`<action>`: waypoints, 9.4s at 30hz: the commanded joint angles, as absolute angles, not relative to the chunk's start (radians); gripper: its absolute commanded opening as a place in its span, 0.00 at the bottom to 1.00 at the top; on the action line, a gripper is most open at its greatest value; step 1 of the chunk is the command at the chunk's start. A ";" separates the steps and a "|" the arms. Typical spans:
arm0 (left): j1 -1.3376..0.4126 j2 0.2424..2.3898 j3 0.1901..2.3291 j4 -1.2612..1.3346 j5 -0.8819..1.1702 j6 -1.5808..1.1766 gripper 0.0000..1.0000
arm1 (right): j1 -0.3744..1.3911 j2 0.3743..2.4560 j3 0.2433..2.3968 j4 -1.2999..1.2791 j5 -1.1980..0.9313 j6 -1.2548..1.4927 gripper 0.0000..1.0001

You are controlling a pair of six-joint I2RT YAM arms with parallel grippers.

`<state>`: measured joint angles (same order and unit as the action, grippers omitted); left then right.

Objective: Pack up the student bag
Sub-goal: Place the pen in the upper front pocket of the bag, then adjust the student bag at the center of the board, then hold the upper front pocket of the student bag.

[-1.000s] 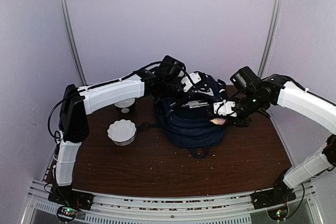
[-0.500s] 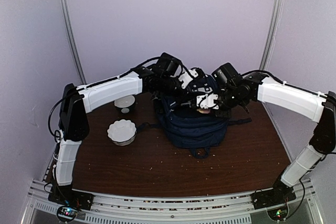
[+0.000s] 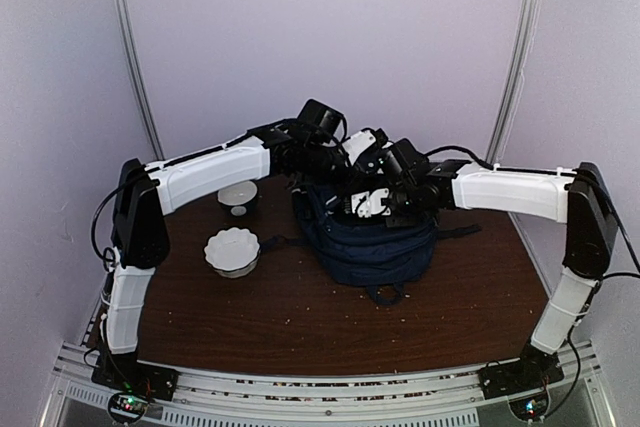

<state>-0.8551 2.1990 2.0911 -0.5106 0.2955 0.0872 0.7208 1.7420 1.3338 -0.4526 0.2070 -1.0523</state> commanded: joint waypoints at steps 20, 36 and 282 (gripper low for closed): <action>-0.831 2.071 2.060 -0.431 0.310 0.006 0.39 | 0.724 1.569 1.206 -0.580 0.040 -0.955 0.40; -0.773 1.750 1.311 -0.160 0.302 0.088 0.46 | 0.646 1.489 1.321 -0.940 -0.434 -0.836 0.37; -1.032 2.173 1.526 0.239 0.076 0.568 0.41 | 0.436 1.730 1.198 -0.749 -0.466 -0.111 0.05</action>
<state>-1.0367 2.1807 1.5185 0.2333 0.0387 0.5709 0.4316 1.7611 1.2049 -0.7464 -0.4889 -0.1066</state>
